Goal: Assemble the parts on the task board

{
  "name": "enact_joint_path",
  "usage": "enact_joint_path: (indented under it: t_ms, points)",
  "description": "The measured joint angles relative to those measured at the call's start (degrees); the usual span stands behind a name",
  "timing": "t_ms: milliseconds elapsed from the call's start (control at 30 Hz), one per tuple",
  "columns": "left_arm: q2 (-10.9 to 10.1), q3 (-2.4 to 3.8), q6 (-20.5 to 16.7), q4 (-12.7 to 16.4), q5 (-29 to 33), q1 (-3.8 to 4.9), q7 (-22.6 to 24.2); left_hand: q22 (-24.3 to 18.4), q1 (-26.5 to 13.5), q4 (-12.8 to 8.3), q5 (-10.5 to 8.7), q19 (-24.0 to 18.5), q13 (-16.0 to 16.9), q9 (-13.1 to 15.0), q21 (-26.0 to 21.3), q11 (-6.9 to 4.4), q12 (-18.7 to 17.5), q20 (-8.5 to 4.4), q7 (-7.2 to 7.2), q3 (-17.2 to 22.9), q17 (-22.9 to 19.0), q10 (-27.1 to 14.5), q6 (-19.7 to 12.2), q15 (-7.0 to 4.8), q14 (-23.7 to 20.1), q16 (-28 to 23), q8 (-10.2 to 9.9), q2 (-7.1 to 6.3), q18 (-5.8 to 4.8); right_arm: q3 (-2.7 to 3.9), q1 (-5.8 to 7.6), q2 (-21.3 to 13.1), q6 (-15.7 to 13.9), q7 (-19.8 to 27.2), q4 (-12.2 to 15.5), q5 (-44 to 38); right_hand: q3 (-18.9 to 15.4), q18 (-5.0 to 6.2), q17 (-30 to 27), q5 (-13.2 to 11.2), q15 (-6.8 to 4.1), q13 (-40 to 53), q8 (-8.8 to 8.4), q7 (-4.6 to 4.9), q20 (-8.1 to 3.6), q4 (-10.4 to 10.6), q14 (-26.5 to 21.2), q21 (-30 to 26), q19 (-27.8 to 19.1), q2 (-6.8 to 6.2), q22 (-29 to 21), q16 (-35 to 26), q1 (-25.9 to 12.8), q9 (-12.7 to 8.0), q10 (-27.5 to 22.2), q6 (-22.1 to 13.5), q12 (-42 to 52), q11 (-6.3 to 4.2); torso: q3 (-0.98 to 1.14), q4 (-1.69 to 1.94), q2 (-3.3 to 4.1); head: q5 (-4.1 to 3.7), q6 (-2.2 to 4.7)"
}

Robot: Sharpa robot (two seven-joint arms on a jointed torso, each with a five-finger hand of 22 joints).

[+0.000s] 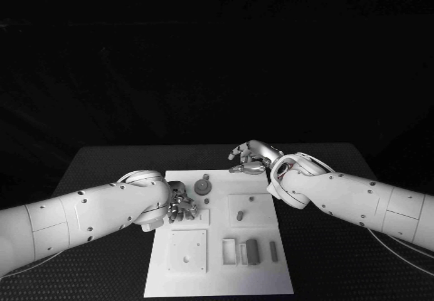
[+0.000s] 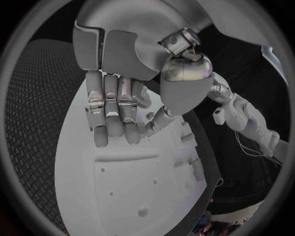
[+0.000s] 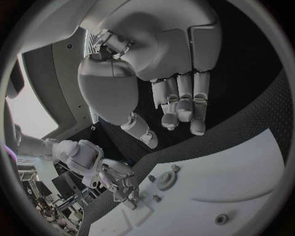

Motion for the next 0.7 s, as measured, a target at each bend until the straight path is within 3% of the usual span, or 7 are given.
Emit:
enact_joint_path:
  t_ms: [233,267,300,333,633,700]
  points:
    - [0.0,0.00,0.1,0.0,0.0,-0.01,0.0,0.0,-1.1,0.8,-1.77,0.0,-0.4,-0.1,-0.3,0.09,0.4,0.00,-0.12,-0.8,-0.8,-0.1,0.1,0.12,-0.3,0.7,0.1,-1.05,0.00,0.00,0.00,0.0,0.1,0.0,0.0,0.0,0.0,0.17,0.0,0.0,0.08,-0.1,0.00,0.08,0.00,0.0,0.1,0.0,0.0,0.00,0.0,0.0,0.0,0.0,0.0,-0.1,0.2,0.00,0.00,0.01,0.01,0.08,0.03]
    - [0.0,0.00,0.1,0.0,0.0,-0.01,0.0,0.0,-1.0,1.0,-2.87,0.0,-0.5,-0.2,-0.3,0.09,0.7,0.00,-0.35,-1.0,-1.1,-0.1,0.3,0.11,-0.3,0.9,0.1,-1.24,0.00,0.00,0.00,0.0,0.1,0.0,0.0,0.0,0.0,0.20,0.0,0.0,0.08,-0.1,0.00,0.08,0.00,0.0,0.1,0.0,0.0,0.00,0.0,0.0,0.0,0.0,0.0,-0.1,0.2,0.00,0.00,0.02,0.01,0.08,-0.01]
    - [0.0,0.00,0.1,-0.1,0.0,-0.01,0.0,0.0,-0.8,1.0,-3.70,0.0,-0.6,-0.3,-0.3,-0.18,0.7,0.01,-1.45,-1.0,-1.3,-1.2,1.9,0.05,-0.4,1.1,0.1,-1.41,0.01,0.00,0.00,0.0,0.1,0.0,0.0,0.0,0.0,0.24,0.0,0.0,0.08,-0.1,0.00,0.08,0.00,0.0,0.1,0.0,0.0,0.00,0.0,0.0,0.0,0.0,0.0,-0.1,0.2,0.00,0.00,0.02,0.01,0.08,-0.04]
    - [0.0,-0.01,0.1,-0.1,0.0,-0.01,0.0,0.0,-0.8,1.0,-4.00,0.0,-0.6,-0.3,-0.3,-0.30,0.7,0.01,-1.43,-1.0,-1.3,-1.3,1.9,0.02,-0.4,1.1,0.1,-1.43,0.00,0.00,0.00,0.0,0.1,0.0,-0.1,0.0,0.0,0.25,0.0,0.0,0.08,-0.1,0.00,0.08,0.00,0.0,0.1,0.0,0.0,0.00,0.0,0.0,0.0,0.0,0.0,-0.1,0.2,0.00,0.00,0.01,0.01,0.08,-0.06]
    - [0.0,-0.01,0.1,-0.3,0.1,-0.02,0.0,0.0,-1.0,1.2,-4.51,0.0,-0.8,-0.2,-0.3,-0.41,0.7,0.01,-1.30,-1.2,-1.7,-1.2,1.7,0.02,-0.4,1.1,0.1,-1.69,0.01,0.00,0.00,0.0,0.2,0.0,-0.1,0.0,0.0,0.29,-0.1,0.0,0.10,-0.1,0.00,0.00,0.00,0.0,0.1,0.0,0.0,0.00,0.0,0.0,0.0,0.0,0.0,-0.2,0.2,0.00,0.02,0.01,0.01,0.04,-0.11]
    - [0.0,-0.01,0.2,-0.4,0.1,-0.02,0.1,0.0,-1.1,1.4,-4.91,0.0,-0.8,-0.2,-0.3,-0.41,1.0,0.02,-1.30,-1.4,-1.8,-1.2,1.7,0.02,-0.4,1.4,0.1,-2.34,0.00,0.00,0.00,0.0,0.2,0.0,-0.1,0.0,0.0,0.31,-0.1,0.0,0.16,-0.1,0.00,0.00,0.01,0.0,0.0,0.0,0.0,0.00,0.0,0.0,0.0,0.0,0.0,-0.2,0.2,0.00,0.02,0.00,0.02,0.04,-0.12]
